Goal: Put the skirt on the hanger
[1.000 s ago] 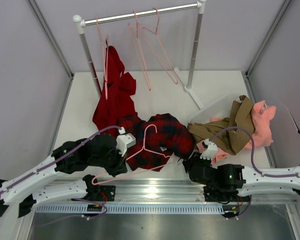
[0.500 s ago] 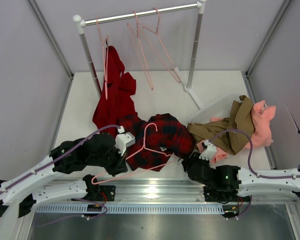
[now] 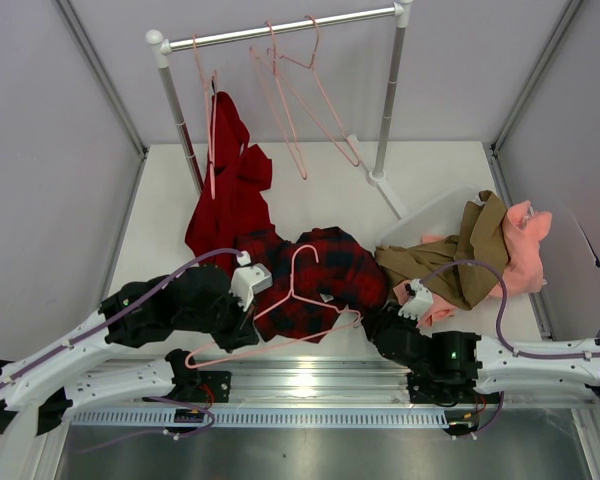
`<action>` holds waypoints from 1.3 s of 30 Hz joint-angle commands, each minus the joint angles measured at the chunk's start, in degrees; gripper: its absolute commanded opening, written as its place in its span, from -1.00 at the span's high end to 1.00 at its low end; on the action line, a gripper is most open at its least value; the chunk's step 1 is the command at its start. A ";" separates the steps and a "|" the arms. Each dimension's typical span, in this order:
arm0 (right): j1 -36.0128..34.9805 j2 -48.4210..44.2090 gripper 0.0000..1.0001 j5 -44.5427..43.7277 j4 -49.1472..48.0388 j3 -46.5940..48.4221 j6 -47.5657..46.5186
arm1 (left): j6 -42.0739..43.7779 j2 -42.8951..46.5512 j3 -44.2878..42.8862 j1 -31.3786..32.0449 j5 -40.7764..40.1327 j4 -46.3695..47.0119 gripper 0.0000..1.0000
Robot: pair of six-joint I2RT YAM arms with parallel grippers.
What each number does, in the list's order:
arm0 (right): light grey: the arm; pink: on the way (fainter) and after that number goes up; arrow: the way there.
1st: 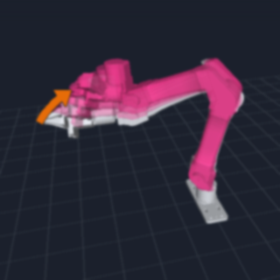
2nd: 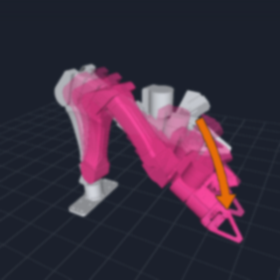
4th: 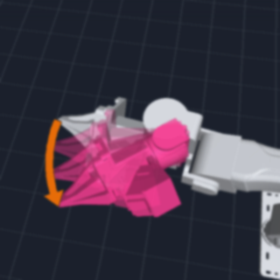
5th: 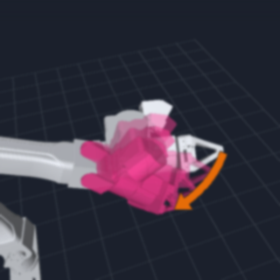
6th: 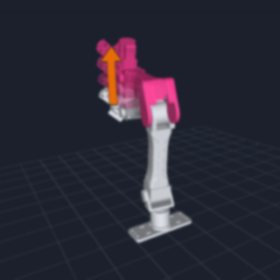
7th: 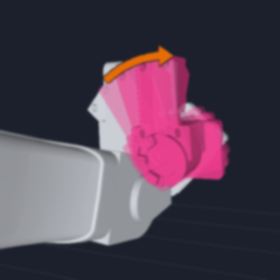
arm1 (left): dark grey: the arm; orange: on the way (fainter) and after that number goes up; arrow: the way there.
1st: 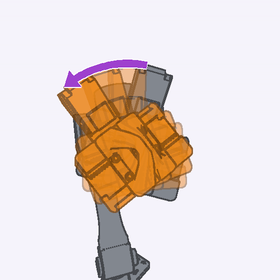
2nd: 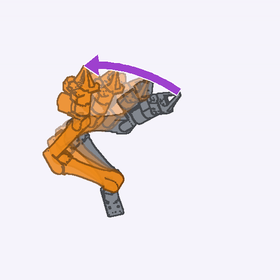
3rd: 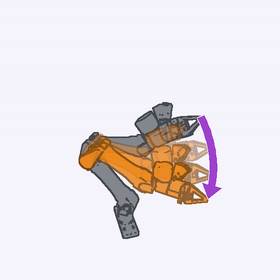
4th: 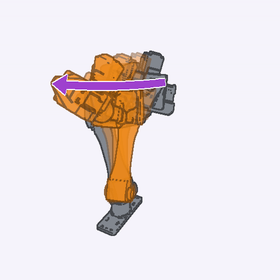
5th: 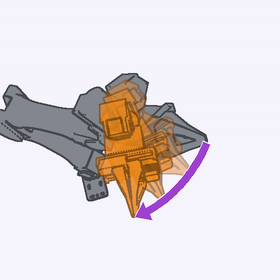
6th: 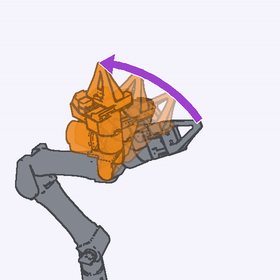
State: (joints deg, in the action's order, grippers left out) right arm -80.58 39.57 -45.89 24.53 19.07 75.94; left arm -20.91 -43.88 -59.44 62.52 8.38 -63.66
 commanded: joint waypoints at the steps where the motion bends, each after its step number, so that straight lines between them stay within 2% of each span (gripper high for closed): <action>1: 0.42 0.33 0.51 -3.42 -2.30 -0.44 0.08 | 0.34 0.11 -1.82 0.32 1.99 2.57 1.00; 5: 0.59 0.59 0.58 -3.59 -1.86 -0.17 0.26 | 0.34 -0.07 -1.20 0.32 2.43 3.45 1.00; 9: 0.68 0.16 0.81 -3.95 -1.33 -0.09 0.35 | 0.51 -0.59 -0.33 0.32 2.43 3.89 1.00; 10: 0.68 -0.19 0.92 -4.03 -1.24 0.00 0.35 | 0.43 -0.68 -0.15 0.32 2.43 4.07 1.00; 12: 0.68 -0.46 1.00 -4.12 -0.54 0.09 0.61 | 0.43 -0.94 0.02 0.41 2.08 4.51 1.00; 27: 0.33 -1.87 1.00 -2.80 1.84 0.18 1.05 | 1.04 -2.70 0.29 0.32 0.14 4.51 1.00; 29: 0.33 -1.61 0.86 -2.54 0.87 0.00 0.96 | 1.13 -2.88 0.20 0.32 -0.03 4.59 1.00; 30: 0.33 -1.34 0.70 -2.54 0.60 -0.08 0.88 | 1.13 -2.88 0.29 0.32 -0.03 4.51 1.00; 33: 0.33 -0.99 0.46 -2.19 -0.98 -0.17 -0.26 | 1.39 -3.14 0.29 0.32 0.32 4.68 1.00; 39: 0.24 0.33 0.32 -2.54 -3.17 -0.96 -0.44 | 1.48 -2.97 -0.24 0.32 -0.73 3.63 1.00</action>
State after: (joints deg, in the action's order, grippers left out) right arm -80.14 39.51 -45.82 23.83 18.59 75.44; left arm -20.49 -47.20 -58.92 62.52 8.29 -60.97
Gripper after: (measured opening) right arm 0.324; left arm 0.041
